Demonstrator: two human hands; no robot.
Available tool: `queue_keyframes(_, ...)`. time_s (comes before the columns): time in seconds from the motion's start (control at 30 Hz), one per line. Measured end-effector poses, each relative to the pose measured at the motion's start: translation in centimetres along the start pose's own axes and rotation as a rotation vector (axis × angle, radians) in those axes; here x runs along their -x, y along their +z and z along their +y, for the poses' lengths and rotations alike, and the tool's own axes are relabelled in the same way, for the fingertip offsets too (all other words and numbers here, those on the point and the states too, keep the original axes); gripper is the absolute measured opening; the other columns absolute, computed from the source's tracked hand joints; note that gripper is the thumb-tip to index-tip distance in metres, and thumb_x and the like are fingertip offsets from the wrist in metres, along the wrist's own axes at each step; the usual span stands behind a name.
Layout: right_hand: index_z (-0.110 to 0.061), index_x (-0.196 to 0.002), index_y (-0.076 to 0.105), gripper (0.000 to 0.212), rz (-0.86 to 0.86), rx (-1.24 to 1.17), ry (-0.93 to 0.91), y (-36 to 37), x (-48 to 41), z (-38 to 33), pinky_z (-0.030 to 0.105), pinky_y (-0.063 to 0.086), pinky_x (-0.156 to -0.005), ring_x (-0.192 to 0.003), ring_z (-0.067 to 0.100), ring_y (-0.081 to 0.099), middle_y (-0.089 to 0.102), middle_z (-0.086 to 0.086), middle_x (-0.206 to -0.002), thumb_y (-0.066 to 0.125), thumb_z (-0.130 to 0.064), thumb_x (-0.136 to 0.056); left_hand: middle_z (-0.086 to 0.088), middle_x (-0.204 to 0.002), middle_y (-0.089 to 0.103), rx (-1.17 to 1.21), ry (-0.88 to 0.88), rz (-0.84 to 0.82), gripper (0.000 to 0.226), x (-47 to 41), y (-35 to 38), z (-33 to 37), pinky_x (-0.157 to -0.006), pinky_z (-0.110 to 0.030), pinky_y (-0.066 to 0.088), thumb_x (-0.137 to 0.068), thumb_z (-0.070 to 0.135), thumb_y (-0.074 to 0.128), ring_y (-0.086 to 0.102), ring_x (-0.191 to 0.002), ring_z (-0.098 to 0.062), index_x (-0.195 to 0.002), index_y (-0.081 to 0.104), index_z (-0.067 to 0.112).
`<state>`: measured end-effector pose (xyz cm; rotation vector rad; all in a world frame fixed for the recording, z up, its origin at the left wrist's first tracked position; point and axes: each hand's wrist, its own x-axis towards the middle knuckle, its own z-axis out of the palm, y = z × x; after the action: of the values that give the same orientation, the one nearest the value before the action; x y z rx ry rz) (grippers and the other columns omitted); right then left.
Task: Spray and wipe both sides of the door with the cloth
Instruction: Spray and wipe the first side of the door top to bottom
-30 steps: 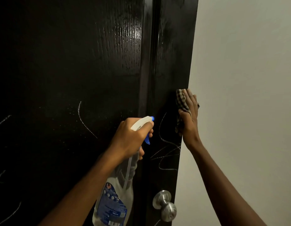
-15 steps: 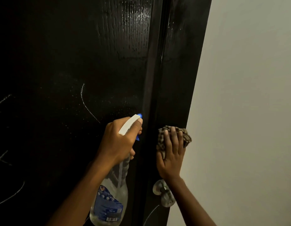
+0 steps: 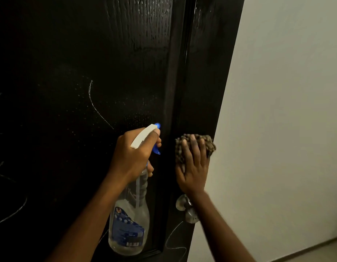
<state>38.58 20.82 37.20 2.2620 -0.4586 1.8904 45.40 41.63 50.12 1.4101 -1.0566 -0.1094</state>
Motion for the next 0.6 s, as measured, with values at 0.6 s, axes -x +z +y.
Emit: queue_keyframes(0.6,-0.029,-0.160,0.005,0.074,0.078,-0.106,0.467,1.8,1.4,-7.1,0.047,-0.003,-0.126,-0.157,0.020,-0.002,0.006,-0.002,-0.168,0.042,-0.038,-0.097,-0.006,-0.087,0.072,-0.085,-0.014,0.040,0.031,2.1,-2.9,-0.9,-0.040,-0.030,0.049,-0.102,0.031,0.050,0.060,-0.038,-0.029,-0.087,0.067,0.010)
